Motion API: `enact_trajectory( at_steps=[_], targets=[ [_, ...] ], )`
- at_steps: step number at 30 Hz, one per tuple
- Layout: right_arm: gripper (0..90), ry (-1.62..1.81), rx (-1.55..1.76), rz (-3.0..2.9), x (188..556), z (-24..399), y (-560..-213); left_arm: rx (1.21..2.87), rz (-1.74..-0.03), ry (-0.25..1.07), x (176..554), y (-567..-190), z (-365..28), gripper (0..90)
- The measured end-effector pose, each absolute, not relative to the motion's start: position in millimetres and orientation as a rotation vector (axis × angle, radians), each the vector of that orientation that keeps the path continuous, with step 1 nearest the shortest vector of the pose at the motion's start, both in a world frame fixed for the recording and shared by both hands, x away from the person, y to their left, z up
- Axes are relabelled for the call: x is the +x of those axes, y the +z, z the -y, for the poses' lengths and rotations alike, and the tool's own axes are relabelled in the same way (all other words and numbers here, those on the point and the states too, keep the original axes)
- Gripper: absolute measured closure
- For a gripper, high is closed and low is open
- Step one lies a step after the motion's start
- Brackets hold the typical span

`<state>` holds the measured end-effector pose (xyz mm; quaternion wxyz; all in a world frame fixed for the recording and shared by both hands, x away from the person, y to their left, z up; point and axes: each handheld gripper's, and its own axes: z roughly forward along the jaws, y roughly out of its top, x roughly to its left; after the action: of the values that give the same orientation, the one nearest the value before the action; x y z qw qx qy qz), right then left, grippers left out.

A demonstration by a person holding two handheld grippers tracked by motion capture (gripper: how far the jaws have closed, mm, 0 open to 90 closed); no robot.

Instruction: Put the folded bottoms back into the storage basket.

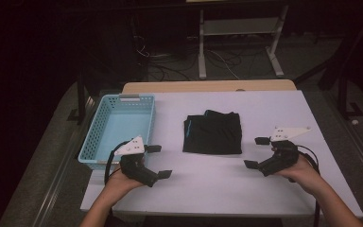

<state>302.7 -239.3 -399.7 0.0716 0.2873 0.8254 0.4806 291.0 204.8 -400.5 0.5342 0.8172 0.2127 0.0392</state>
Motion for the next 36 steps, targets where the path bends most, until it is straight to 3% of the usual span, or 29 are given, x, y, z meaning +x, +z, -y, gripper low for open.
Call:
enact_trajectory(
  at_steps=[36],
  targets=[
    [0.0, 1.376, 0.795, -2.597, 332, 202, -398, 1.944, -0.509, 0.087, 291, -401, -205, 0.1]
  ],
)
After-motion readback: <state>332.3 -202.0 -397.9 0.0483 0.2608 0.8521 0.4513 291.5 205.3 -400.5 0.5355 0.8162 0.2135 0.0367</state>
